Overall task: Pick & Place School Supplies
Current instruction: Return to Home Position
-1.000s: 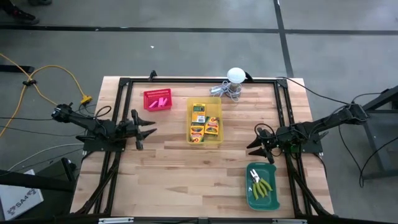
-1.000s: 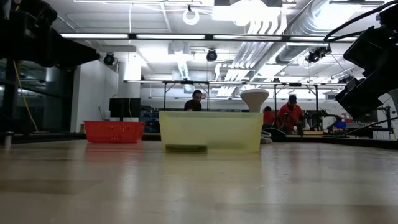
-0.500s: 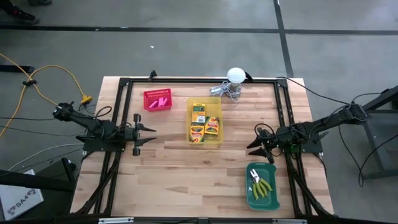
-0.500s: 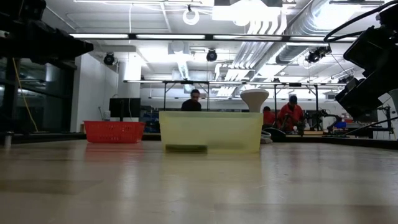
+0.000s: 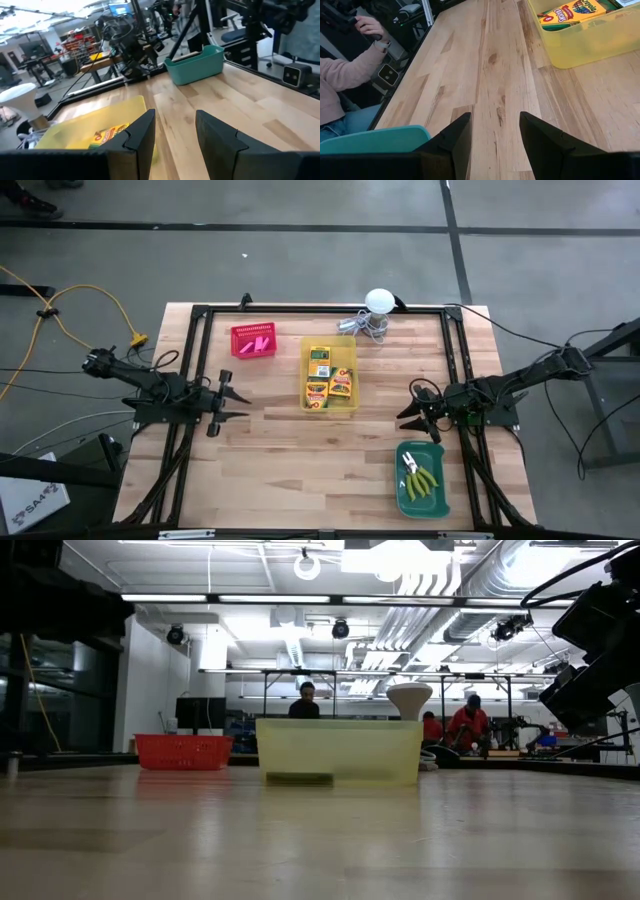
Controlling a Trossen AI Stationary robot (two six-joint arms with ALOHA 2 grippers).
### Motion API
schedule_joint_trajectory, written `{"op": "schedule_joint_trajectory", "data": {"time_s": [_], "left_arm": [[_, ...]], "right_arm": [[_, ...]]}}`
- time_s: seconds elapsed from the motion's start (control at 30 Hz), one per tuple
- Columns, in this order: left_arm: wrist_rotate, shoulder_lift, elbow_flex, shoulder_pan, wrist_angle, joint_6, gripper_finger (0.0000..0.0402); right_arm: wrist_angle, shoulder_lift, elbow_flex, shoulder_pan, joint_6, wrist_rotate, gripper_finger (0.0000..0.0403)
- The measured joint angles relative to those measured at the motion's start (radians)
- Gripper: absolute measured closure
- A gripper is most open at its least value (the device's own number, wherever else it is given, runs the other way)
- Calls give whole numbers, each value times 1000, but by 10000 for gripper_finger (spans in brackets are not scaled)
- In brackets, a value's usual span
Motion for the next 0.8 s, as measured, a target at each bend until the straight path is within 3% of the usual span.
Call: {"op": "schedule_joint_trajectory", "data": {"time_s": [0.8], "left_arm": [[-4,0,0,17,0,-10,266]], "right_arm": [[0,0,0,0,0,0,247]]}}
